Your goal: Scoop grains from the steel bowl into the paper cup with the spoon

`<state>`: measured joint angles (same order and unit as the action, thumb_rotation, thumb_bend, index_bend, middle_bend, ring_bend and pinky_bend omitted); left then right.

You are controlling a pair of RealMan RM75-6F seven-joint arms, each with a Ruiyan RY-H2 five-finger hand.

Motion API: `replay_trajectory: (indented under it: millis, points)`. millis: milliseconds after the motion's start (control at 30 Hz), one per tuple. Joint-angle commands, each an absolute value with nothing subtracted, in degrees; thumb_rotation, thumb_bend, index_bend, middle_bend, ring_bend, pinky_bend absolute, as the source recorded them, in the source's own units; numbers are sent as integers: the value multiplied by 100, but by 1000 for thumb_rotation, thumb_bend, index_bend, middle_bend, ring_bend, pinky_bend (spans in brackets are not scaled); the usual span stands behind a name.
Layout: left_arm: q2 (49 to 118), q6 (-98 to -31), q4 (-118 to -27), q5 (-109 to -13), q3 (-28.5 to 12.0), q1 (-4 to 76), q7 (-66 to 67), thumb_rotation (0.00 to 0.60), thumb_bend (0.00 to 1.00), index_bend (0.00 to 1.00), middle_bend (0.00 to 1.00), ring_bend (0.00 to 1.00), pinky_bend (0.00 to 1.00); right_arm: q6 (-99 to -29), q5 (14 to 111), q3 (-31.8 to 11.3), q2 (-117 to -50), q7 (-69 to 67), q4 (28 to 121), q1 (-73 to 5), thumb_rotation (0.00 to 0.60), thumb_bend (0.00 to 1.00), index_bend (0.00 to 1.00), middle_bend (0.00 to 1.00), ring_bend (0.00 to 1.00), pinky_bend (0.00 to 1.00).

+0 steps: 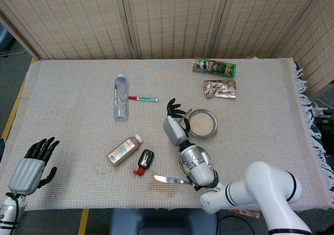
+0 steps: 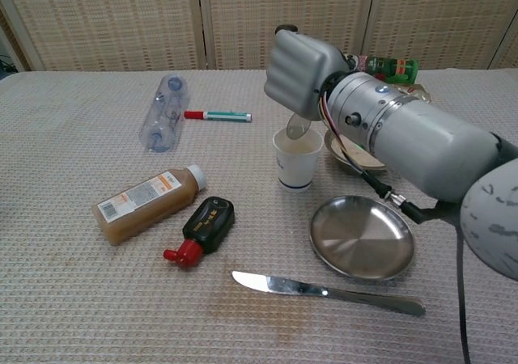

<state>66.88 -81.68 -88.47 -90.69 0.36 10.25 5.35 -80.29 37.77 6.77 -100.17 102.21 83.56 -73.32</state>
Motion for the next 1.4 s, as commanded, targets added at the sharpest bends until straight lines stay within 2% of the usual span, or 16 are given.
replay_trajectory:
  millis: [33, 467, 600, 867, 1000, 1133, 1267, 1400]
  points:
    - [6689, -8157, -8840, -9068, 38, 1029, 532, 600, 431, 0, 0, 0, 119, -8017, 3856, 702, -10017, 10304, 8340, -7258, 600, 333, 666, 549, 340, 211]
    - [6695, -8157, -8844, -9059, 32, 1027, 553, 600, 431, 0, 0, 0, 119, -7988, 4222, 518, -9860, 10184, 8440, -6968, 600, 333, 666, 549, 340, 211]
    - [6687, -8188, -8851, -9074, 36, 1013, 554, 600, 432, 0, 0, 0, 119, -8096, 4366, 357, -9638, 9759, 8751, -6762, 600, 333, 666, 549, 340, 211]
    - [6676, -8259, -8884, -9128, 56, 977, 602, 600, 432, 0, 0, 0, 119, -8258, 4718, 203, -8743, 7915, 9625, -5916, 600, 333, 666, 549, 340, 210]
    - [6699, -8238, -8906, -9146, 74, 978, 685, 600, 432, 0, 0, 0, 120, -7695, 4550, 188, -8151, 6866, 10170, -5560, 600, 333, 665, 549, 347, 210]
    - [6734, -8216, -8931, -9142, 77, 982, 790, 600, 432, 0, 0, 0, 120, -6941, 4875, 433, -7591, 5832, 10460, -5297, 600, 333, 662, 549, 351, 210]
    - [6751, -8218, -8952, -9144, 76, 980, 845, 600, 432, 0, 0, 0, 120, -6648, 5106, 749, -7491, 5823, 10362, -5178, 600, 335, 662, 549, 351, 210]
    - [6745, -8206, -8980, -9114, 64, 980, 864, 600, 432, 0, 0, 0, 121, -6386, 5173, 865, -7684, 5902, 10149, -5143, 600, 335, 661, 549, 351, 210]
